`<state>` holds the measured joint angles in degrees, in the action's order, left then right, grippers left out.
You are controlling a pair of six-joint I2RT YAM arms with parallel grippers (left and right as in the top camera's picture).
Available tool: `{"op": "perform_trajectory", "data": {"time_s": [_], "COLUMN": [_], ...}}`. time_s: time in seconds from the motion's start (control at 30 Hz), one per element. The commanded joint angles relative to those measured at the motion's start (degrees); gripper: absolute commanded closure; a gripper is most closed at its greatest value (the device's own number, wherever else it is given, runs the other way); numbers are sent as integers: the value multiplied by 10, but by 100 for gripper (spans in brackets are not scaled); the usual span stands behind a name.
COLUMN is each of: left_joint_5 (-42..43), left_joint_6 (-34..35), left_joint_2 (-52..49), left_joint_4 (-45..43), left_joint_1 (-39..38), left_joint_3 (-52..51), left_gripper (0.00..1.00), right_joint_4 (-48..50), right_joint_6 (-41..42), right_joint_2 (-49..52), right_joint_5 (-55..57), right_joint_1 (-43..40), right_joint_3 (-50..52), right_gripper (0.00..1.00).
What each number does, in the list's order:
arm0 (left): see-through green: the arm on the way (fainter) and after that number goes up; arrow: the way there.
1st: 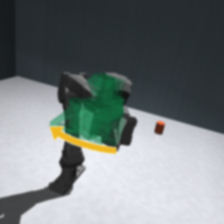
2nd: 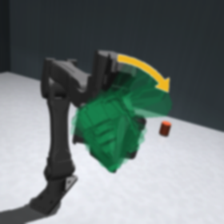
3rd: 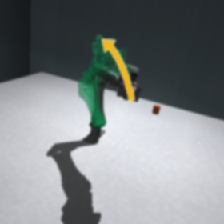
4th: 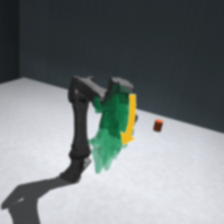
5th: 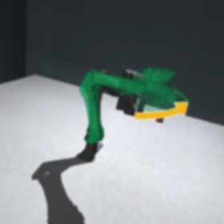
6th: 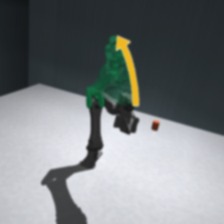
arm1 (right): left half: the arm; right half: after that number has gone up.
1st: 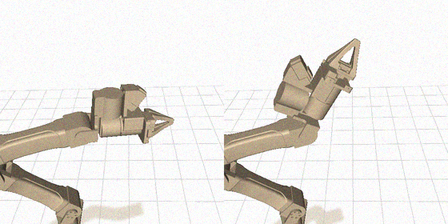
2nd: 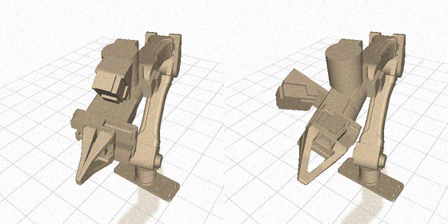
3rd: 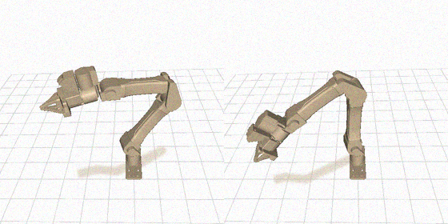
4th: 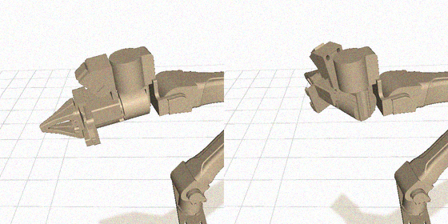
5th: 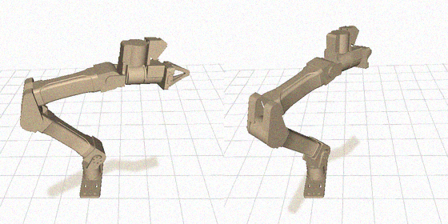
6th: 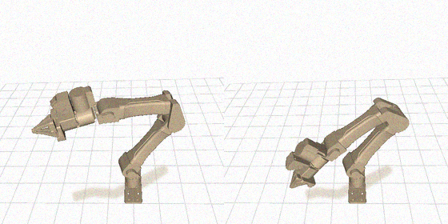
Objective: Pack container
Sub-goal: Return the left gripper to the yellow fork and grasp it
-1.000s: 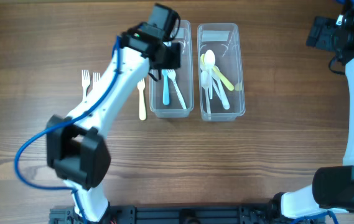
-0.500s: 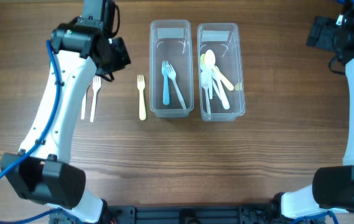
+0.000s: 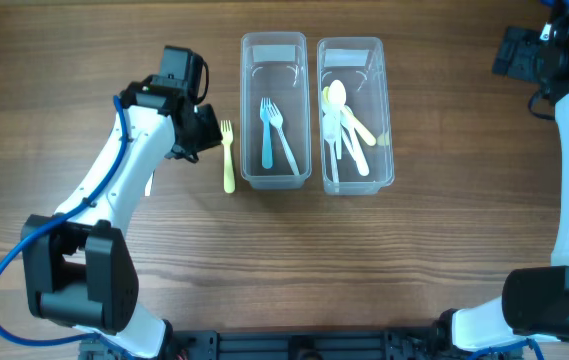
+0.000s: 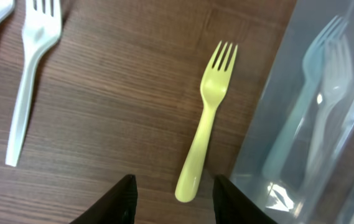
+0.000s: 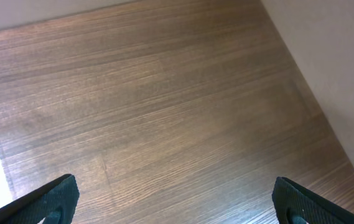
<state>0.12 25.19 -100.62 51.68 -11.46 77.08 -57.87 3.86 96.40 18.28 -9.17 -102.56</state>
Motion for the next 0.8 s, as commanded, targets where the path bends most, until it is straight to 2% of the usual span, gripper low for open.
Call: {"op": "perform_trajectory", "data": {"time_s": [0.0, 0.17, 0.43, 0.77], "left_joint_5": [32, 45, 50, 59], "left_joint_6": [-12, -29, -55, -125], "left_joint_2": [-6, -7, -7, -7], "left_joint_4": [-27, -60, -101, -165], "left_joint_1": [1, 1, 1, 1], "left_joint_3": [-37, -72, -120, -147], "left_gripper": [57, 49, 44, 44], "right_joint_4": [2, 2, 2, 2], "right_joint_6": [7, 7, 6, 7], "right_joint_2": [2, 2, 2, 2], "right_joint_5": [10, 10, 10, 10], "right_joint_1": [1, 1, 1, 1], "right_joint_3": [-4, -4, -4, -4], "right_gripper": [0, 0, 0, 0]}}
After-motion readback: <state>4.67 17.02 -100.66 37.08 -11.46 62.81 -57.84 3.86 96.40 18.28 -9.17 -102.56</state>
